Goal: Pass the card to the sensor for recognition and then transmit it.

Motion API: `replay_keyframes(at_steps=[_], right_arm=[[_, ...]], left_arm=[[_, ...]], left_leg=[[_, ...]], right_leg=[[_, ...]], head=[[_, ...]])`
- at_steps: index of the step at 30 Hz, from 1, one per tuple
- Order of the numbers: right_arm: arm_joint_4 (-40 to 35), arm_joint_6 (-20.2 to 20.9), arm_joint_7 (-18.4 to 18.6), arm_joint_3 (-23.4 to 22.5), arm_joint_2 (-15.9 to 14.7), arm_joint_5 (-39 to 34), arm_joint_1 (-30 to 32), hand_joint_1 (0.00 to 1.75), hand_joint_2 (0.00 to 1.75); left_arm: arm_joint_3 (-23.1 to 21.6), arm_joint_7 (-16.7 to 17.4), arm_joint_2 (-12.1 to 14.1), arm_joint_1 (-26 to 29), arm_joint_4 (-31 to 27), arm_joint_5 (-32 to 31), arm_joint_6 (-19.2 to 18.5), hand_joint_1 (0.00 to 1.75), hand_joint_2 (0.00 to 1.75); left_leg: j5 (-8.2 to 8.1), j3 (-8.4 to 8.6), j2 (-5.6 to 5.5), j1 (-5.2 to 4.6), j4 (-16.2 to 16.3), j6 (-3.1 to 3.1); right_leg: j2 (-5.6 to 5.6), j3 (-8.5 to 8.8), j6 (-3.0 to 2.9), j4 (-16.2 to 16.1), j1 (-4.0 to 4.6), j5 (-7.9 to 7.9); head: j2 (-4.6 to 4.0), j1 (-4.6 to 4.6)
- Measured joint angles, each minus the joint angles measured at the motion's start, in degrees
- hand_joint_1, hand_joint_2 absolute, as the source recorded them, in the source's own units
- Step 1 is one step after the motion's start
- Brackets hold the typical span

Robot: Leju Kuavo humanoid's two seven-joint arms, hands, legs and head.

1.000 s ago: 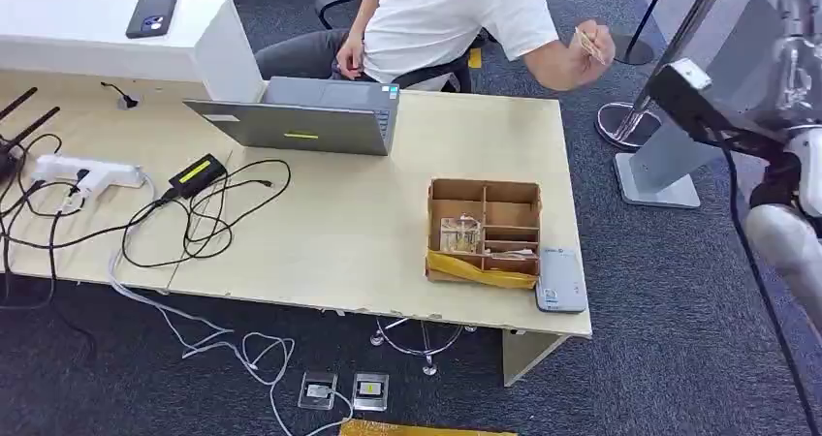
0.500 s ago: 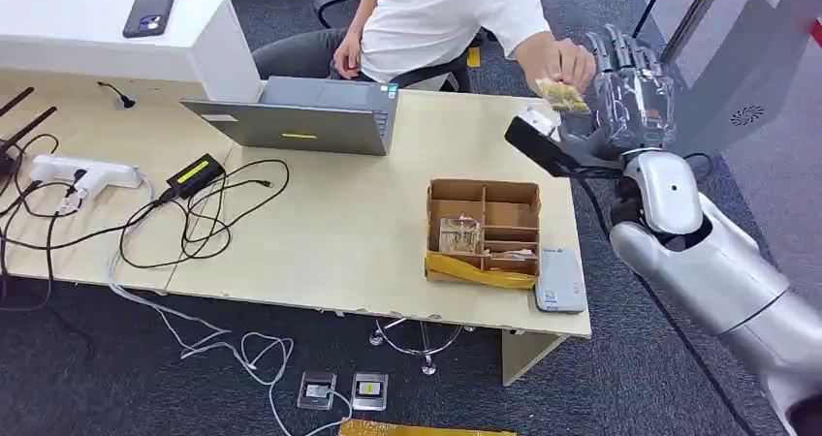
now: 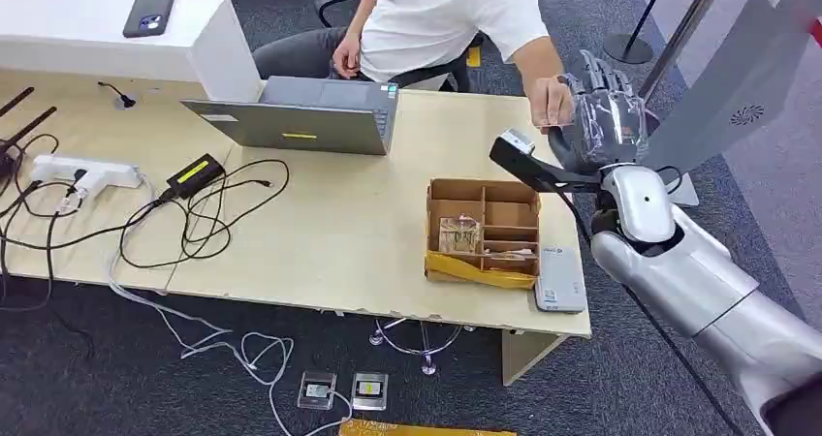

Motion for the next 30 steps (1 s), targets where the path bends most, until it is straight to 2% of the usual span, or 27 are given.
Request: replay_keyframes(at_steps=[22, 30], right_arm=[[2.0, -1.0, -1.4, 1.7, 1.4, -1.7, -0.1, 1.75, 1.75], [2.1, -3.7, -0.6, 2.0, 0.7, -4.2, 4.1, 1.75, 1.75]], left_arm=[[0.0, -0.2, 0.0, 0.0, 0.0, 1.3, 0.0, 0.0, 0.0], [0.0, -0.2, 0.0, 0.1, 0.0, 2.9, 0.3, 0.0, 0.0]], left_leg=[[0.02, 0.04, 0.01, 0.03, 0.0, -0.02], [0.01, 0.09, 0.03, 0.04, 0.0, -0.03]], right_leg=[[0.01, 0.01, -0.02, 0.0, 0.03, 0.02], [0.02, 0.01, -0.02, 0.0, 0.04, 0.02]], head=[[0.0, 0.0], [0.0, 0.0]])
